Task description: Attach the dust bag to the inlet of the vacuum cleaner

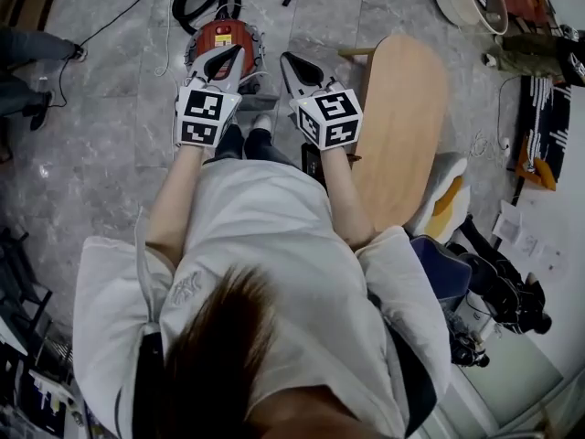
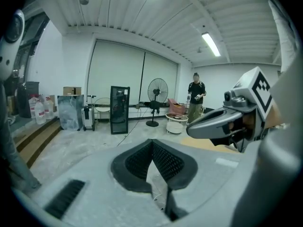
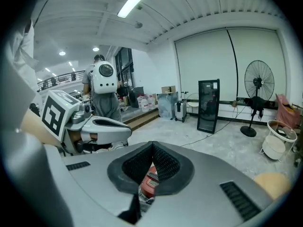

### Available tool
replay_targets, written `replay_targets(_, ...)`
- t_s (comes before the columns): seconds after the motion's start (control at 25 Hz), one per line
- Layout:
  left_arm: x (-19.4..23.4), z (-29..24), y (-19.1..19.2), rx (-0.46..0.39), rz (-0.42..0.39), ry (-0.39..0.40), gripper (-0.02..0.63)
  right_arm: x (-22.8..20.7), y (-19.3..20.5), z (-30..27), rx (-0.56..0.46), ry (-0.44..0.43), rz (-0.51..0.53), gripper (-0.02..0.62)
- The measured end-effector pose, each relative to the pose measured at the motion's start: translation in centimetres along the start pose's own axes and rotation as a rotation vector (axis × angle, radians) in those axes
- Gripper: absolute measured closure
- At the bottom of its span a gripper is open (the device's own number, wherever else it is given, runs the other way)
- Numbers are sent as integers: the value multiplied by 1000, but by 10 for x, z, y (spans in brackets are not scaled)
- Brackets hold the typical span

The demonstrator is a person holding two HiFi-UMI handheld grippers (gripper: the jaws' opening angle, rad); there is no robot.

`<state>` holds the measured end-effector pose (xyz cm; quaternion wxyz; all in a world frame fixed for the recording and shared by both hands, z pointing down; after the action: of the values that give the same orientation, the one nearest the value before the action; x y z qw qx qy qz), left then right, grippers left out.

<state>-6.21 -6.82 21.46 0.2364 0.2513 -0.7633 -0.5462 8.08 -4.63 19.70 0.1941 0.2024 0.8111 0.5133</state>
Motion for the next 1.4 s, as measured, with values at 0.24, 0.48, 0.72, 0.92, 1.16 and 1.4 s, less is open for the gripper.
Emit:
replay_targets(0.24,-3,25,-21,-40,-33,20,589,14,-21,26,-84,37,-24,595)
replay_targets(0.48,1,55,-33,-89,-19,-18,589,19,-33,49,-142,75,-32,595)
replay_targets(0.72,-2,72,-39,-126,-23,-31,589,25,-36,59,-175,94,-41,595)
replay_targets(0.92,2,77,-41,-147,-31,-40,589,24,-40,55,-192,105,-39,595)
replay_targets(1.16,9,78,-46,-163,-37,-46,589,26,-43,54,-203,108,-36,595)
replay_targets(1.4,11,75,-45,-165,-66,-24,589,30,-40,50,-182,113,-19,595)
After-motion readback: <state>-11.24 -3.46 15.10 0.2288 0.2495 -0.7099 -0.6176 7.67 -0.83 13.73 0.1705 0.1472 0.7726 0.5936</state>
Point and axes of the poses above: the fingertips, and each gripper's own axes: z backward along the fingers, x to its left, y out of its underside, the point moved 6 cm from there along z, backward along the fingers, and after that the axes turned 5 degrees about -x, right-handed, at the moved point
